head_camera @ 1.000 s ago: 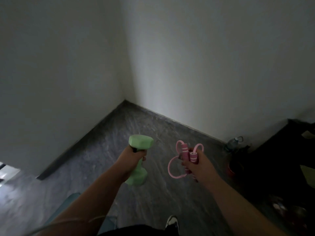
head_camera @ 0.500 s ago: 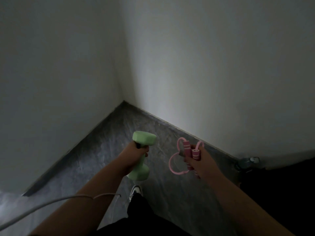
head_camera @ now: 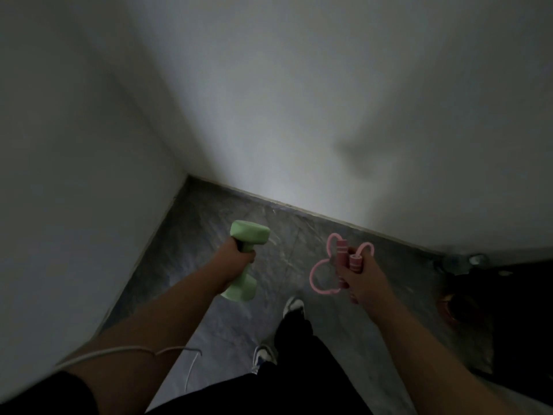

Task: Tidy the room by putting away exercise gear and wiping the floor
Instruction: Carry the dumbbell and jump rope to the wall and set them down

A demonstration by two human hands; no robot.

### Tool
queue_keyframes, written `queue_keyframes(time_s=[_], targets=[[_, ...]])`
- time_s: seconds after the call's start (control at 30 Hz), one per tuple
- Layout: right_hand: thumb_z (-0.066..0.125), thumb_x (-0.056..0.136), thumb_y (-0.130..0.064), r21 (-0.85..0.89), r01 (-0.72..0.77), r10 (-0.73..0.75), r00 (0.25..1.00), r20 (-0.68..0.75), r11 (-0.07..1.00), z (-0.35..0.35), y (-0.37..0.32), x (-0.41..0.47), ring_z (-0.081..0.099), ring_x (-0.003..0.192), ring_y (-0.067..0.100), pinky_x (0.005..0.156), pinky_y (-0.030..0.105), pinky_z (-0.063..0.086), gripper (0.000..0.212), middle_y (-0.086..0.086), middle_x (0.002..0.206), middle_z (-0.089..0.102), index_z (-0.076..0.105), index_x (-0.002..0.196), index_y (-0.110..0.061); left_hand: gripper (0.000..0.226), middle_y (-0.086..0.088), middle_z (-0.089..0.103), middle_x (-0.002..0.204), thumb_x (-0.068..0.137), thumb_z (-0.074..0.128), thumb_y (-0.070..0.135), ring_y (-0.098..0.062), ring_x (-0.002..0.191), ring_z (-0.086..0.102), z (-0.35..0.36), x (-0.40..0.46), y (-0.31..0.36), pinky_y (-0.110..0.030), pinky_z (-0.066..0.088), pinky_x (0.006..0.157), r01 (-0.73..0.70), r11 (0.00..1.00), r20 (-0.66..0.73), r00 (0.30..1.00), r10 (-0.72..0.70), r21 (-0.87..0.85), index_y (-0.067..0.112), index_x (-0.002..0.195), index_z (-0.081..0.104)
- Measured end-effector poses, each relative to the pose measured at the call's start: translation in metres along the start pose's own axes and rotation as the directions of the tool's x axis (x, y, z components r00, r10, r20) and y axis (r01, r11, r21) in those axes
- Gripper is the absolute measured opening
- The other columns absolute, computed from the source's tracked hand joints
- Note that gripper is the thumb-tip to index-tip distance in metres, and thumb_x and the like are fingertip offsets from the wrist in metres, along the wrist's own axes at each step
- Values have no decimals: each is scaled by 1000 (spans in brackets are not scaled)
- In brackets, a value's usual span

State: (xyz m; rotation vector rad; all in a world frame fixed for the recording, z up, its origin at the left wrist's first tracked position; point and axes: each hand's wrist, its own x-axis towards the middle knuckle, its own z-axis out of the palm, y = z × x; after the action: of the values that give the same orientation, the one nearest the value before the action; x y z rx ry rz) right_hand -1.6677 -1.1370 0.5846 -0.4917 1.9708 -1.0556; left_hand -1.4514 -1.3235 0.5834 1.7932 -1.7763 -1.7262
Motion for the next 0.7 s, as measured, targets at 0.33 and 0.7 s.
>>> queue_keyframes(time_s=[0.33,0.7], targets=[[74,67,-51,-94,-107,106,994,-14,990,80,104,273,66,68,28,62,44,57,51,8,85,70,61,111,-29,33,-15,68,101,83,71,8,-30,95,67,38,276,-45,-35,52,70,108,993,0,994,-108,43,10,114,60],[68,92,-15,-107,-191,171,970,-171,976,228,355,535,54,50,20,37,24,40,27,21,77,61,51,108,-3,17,-2,74,89,87,71,25,-17,83,70,128,622,-257,-39,54,79,-21,971,131,991,-10,240,19,102,63]])
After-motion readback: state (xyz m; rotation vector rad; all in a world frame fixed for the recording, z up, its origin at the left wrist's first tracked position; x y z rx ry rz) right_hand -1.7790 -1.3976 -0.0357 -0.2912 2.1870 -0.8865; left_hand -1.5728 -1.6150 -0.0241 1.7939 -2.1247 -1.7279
